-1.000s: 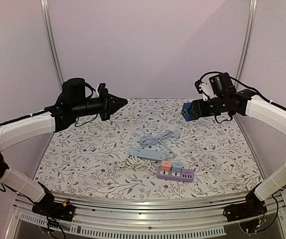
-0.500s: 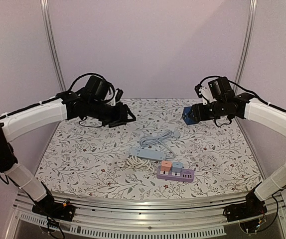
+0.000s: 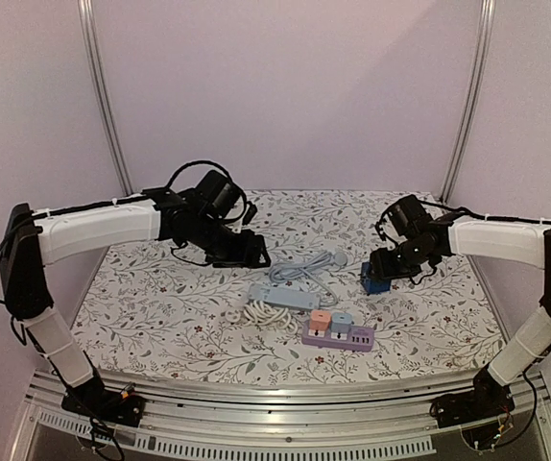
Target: Insert the plug
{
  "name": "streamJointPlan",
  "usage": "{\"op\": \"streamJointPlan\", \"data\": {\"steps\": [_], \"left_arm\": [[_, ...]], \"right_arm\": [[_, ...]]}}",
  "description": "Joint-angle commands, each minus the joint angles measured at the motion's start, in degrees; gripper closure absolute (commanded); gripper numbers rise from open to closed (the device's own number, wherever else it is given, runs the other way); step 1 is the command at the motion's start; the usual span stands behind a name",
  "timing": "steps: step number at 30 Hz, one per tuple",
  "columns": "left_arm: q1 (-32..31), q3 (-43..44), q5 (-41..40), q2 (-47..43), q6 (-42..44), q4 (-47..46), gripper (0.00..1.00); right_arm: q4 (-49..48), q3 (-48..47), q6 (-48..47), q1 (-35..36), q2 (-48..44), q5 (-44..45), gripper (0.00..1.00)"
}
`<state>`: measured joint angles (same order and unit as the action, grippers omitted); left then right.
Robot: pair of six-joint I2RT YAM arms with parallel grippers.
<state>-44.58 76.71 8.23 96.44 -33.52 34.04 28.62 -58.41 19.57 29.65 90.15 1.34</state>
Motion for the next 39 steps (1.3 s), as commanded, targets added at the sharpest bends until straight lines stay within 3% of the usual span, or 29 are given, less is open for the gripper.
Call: {"op": "streamJointPlan", "data": {"steps": [1,15,26,32,36,39], "left_arm": [[-1.0,4.4,-1.2,7.7,5.4,-0.7,0.30],[-1.0,17.8,-6.9,23.2,13.8,4.8,0.30],[-0.5,29.5,-6.1,34.2,20.3,11.5,0.31],[0.7,31.1,-4.9,35.9,21.1,11.3,0.32],[1.3,32.1,-2.5,37.0,21.5,11.3,0.40],[1.3,32.7,-0.8,37.5,22.0,11.0,0.53]], "right_arm": [[-2.8,-0.3,1.6,0.4,0.1,0.3,0.78],[3.5,-1.0,3.6,0.4,-8.5,1.7,0.78],[7.7,-2.6,6.0,0.5,-12.3,3.7,0.79],[8.9,-3.1,7.8,0.5,-12.9,3.6,0.79],[9.4,-3.2,8.4,0.5,-12.9,3.6,0.79],[9.6,-3.5,8.7,0.4,-12.5,3.4,0.79]]}}
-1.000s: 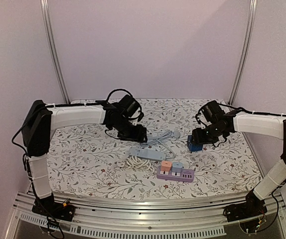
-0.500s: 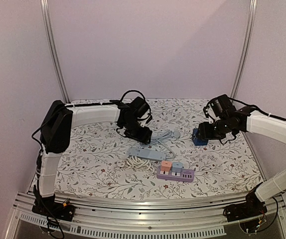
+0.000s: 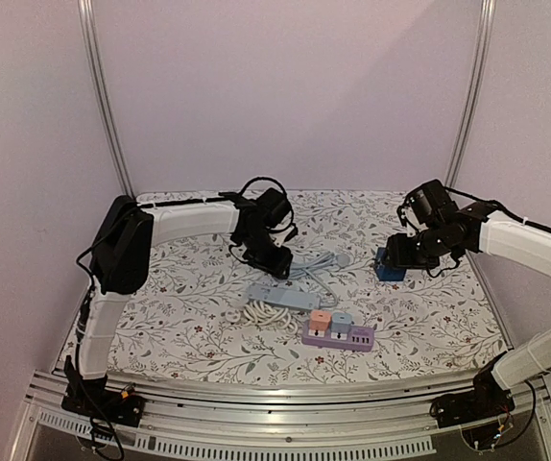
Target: Insert the plug
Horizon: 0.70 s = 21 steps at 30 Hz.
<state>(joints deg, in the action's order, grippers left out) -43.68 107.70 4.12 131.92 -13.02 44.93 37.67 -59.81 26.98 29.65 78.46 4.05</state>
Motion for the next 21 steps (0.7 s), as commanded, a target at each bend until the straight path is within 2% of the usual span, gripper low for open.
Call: {"op": "streamJointPlan", "data": {"steps": [1,4,5,11,21], "left_arm": [[0.4,2.1,3.5,2.2,1.4,0.1,0.60],[0.4,2.8,4.5,2.3,1.8,-0.2,0.92],[0.4,2.9,4.8,2.0,1.9,-0.3,0.99],[0.3,2.2,5.6,-1.9,2.5,-0.3,1.00],[0.3,-0.3,0.4,-14.2,3.0,1.7,1.00]], "right_arm": [[0.6,-2.4,1.3,0.4,-0.6,0.6,0.80],[0.6,-2.7,1.4,0.4,-0.1,0.5,0.80],[0.6,-2.7,1.4,0.5,0.0,0.5,0.80],[0.2,-3.4,0.9,0.5,0.7,0.6,0.80],[-1.4,-4.6,-1.1,0.4,1.4,1.0,0.80]]}}
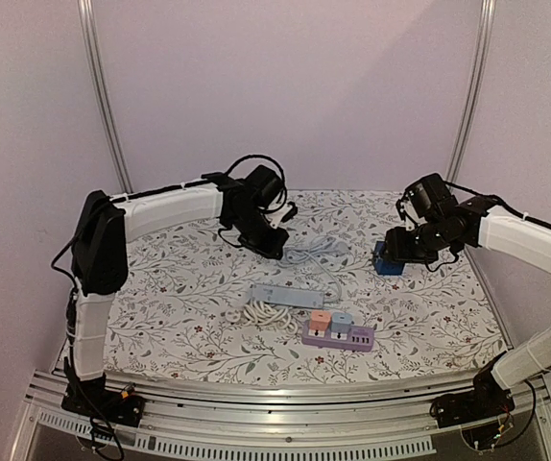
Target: Insert the plug
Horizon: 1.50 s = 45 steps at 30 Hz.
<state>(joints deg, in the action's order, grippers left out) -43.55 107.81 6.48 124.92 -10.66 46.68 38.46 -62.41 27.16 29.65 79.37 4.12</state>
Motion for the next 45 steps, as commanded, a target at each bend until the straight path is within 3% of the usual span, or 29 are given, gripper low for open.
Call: {"op": "streamJointPlan", "data": {"steps": [1,13,26,32,38,45], "left_arm": [[0.2,-0.6,-3.0,-8.4,0.7,0.3,1.00],[1.9,-2.2,-16.8,-19.2,3.7,6.1,1.00],[9.1,0.0,-34.7,-28.4,8.2,13.0,1.00],[10.3,3.9,-41.7,-28.5,10.6,16.5,1.00],[10.3,6.6,-53.5,-27.6,9.7,21.9,1.00],[5.4,9.5,-56.5,-24.7,11.2,22.5,1.00]], "right_arm": [[-2.4,-2.1,-1.5,0.5,0.6,1.0,0.80],[-4.9,-3.0,-3.4,0.4,1.8,0.8,0.82],[-5.2,-4.0,-5.1,0.5,2.4,0.3,0.83],[-5.3,-5.0,-6.0,0.4,3.3,-0.5,0.83],[-5.0,-5.6,-6.8,0.4,3.5,-0.6,0.83],[-4.5,-5.7,-7.6,0.4,3.6,-0.9,0.83]]}}
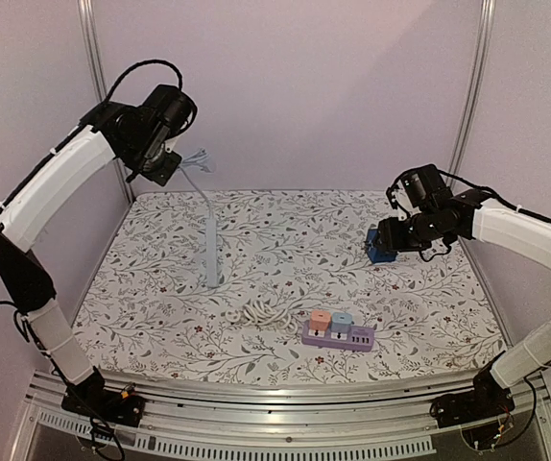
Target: Insert the plug
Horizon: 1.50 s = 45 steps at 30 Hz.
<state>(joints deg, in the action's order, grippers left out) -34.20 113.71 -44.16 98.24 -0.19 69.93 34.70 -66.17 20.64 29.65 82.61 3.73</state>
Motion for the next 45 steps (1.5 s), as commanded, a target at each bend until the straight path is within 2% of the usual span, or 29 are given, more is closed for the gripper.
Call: {"op": "streamJointPlan", "data": {"steps": [1,7,16,20,28,37,42,45], "left_arm": [[-5.5,4.0,-7.2,3.0,1.4,-0.6,1.00],[-13.0,8.7,-14.8,11.8,-1.3,3.5,1.00],[-18.7,18.4,-14.7,23.2,-10.3,10.9,1.00],[-21.3,20.6,-15.0,26.9,-17.0,14.3,1.00],[-27.2,20.5,-14.9,33.0,-30.2,19.7,1.00],[-31.4,17.9,-13.2,37.4,-39.3,21.4,1.00],[-33.5,11.4,-7.4,35.7,-42.4,17.0,1.00],[-34.0,8.2,-3.5,34.7,-42.3,13.5,0.94]], "right_arm": [[-0.7,-1.9,-1.3,0.5,0.3,-0.5,0.83],[0.1,-2.0,-1.8,0.4,-0.3,-0.1,0.83],[0.9,0.1,-2.3,0.4,-2.7,0.8,0.84],[0.9,1.4,-2.4,0.4,-3.8,1.4,0.84],[0.5,3.0,-2.4,0.5,-4.7,1.5,0.85],[0.5,4.7,-2.8,0.5,-6.0,2.1,0.87],[0.8,6.3,-2.6,0.5,-7.6,2.4,0.88],[0.7,7.1,-2.2,0.5,-8.4,2.2,0.88]]}}
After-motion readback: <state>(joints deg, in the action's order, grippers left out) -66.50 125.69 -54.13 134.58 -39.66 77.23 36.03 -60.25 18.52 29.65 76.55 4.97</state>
